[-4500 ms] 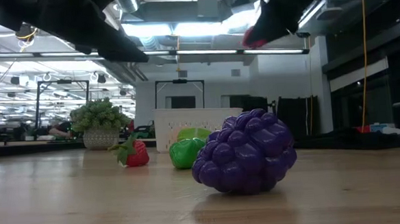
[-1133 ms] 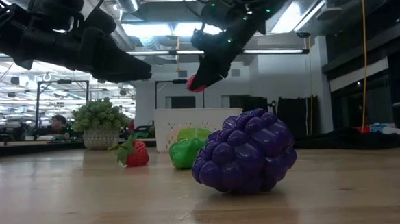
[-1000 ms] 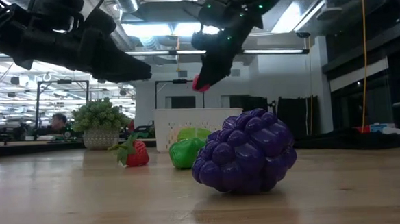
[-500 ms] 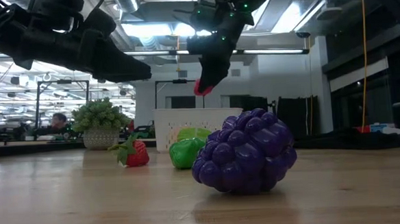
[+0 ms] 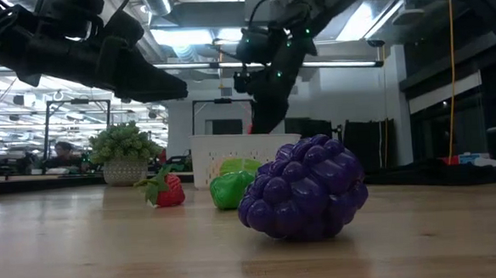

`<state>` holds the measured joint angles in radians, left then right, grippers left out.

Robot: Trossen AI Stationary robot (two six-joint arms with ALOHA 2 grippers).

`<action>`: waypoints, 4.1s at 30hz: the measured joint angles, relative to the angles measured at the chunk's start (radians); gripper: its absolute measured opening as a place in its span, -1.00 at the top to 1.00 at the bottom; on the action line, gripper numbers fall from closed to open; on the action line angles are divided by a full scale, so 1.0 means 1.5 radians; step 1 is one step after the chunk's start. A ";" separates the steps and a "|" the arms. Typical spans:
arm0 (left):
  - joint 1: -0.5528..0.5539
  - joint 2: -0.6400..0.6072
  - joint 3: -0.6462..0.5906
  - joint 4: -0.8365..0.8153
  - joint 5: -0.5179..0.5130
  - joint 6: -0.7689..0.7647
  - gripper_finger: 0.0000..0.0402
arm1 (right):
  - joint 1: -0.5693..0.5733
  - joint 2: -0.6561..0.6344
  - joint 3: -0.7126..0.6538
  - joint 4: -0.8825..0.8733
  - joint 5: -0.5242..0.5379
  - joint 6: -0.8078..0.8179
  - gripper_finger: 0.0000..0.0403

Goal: Pick and placing Produce into tupperware
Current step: Put the right strawberry into the white bin, then put the cherry into the white bin

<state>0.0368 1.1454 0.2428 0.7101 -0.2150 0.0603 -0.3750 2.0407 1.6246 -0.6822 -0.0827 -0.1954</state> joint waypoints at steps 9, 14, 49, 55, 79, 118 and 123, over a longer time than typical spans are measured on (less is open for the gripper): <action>0.000 0.000 0.000 0.000 0.000 0.000 -0.69 | 0.000 -0.001 -0.042 0.056 -0.011 0.004 0.03; 0.000 0.000 0.000 0.000 0.000 0.000 -0.69 | 0.000 -0.001 -0.042 0.072 -0.011 0.003 -0.14; -0.017 -0.005 0.000 -0.027 0.001 0.021 -0.69 | 0.076 -0.365 -0.526 0.638 -0.051 -0.010 -0.21; -0.043 -0.049 0.000 -0.032 0.009 0.038 -0.69 | 0.111 -0.466 -0.648 0.692 -0.051 0.044 -0.21; -0.245 -0.084 0.274 -0.660 -0.097 -0.118 -0.69 | 0.151 -0.492 -0.725 0.723 -0.049 0.109 -0.21; -0.378 0.376 0.653 -0.908 0.097 -0.057 -0.69 | 0.150 -0.490 -0.725 0.741 -0.019 0.105 -0.21; -0.393 0.418 0.713 -1.001 0.106 0.001 -0.69 | 0.150 -0.481 -0.724 0.742 -0.019 0.111 -0.21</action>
<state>-0.5526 1.7726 1.3117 -0.7915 -0.0566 0.0618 -0.1493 1.3197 0.5381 0.4310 -0.1108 -0.0296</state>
